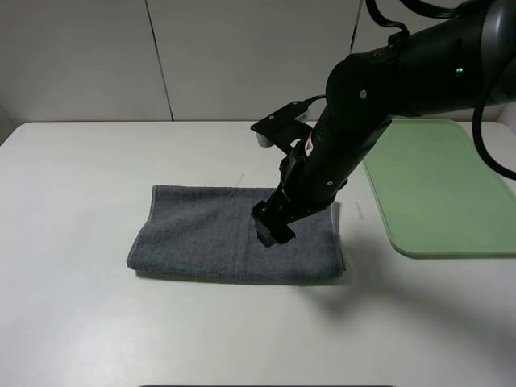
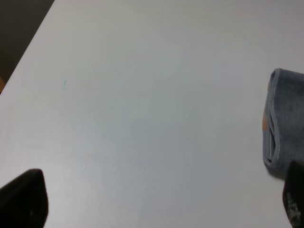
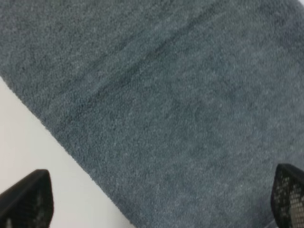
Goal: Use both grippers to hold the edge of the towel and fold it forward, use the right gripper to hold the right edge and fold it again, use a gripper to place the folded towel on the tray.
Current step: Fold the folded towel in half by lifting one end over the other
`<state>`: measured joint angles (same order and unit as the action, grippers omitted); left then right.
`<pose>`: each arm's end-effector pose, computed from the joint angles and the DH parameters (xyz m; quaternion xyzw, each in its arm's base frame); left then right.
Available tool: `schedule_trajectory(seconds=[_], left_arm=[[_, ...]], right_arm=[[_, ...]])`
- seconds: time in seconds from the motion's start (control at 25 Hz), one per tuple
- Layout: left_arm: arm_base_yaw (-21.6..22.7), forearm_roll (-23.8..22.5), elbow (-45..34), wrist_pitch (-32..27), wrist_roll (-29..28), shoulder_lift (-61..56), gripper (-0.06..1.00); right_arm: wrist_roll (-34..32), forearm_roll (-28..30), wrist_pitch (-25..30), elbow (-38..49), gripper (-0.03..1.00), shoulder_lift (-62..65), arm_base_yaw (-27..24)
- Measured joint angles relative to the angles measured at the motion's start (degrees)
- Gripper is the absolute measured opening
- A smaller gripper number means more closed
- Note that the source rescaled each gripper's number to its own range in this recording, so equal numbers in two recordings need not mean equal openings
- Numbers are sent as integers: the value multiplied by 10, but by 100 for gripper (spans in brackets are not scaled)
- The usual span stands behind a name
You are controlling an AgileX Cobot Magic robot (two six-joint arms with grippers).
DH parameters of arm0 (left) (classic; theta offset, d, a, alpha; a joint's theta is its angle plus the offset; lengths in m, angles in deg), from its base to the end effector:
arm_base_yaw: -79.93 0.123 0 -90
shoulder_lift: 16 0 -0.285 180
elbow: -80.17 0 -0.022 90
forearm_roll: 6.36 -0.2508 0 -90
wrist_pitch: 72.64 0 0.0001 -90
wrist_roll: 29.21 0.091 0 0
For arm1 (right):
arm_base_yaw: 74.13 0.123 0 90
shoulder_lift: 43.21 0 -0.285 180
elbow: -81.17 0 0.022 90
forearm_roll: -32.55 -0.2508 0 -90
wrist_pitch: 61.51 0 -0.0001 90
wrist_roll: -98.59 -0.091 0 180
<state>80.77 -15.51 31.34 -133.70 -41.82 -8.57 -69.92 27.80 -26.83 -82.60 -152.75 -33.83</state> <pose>-0.0062 0.0126 0.2764 -0.1030 0.8451 0.0261 0.5239 0.2582 0.2246 0.1772 -0.4034 0.8987 0.0703 0.1571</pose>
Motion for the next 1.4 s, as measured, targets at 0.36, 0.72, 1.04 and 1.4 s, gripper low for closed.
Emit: schedule_trajectory(seconds=[0.36,0.72,1.04,1.4], left_arm=[[0,0,0,0,0,0,100],[0,0,0,0,0,0,100],[0,0,0,0,0,0,100],[0,0,0,0,0,0,100]], right_arm=[[-61,-3,0,0,100,0,0],[-174,-17,35,0,100,0,0],[-265,-3,63,0,100,0,-27],[-310,-3,28,0,100,0,-101]])
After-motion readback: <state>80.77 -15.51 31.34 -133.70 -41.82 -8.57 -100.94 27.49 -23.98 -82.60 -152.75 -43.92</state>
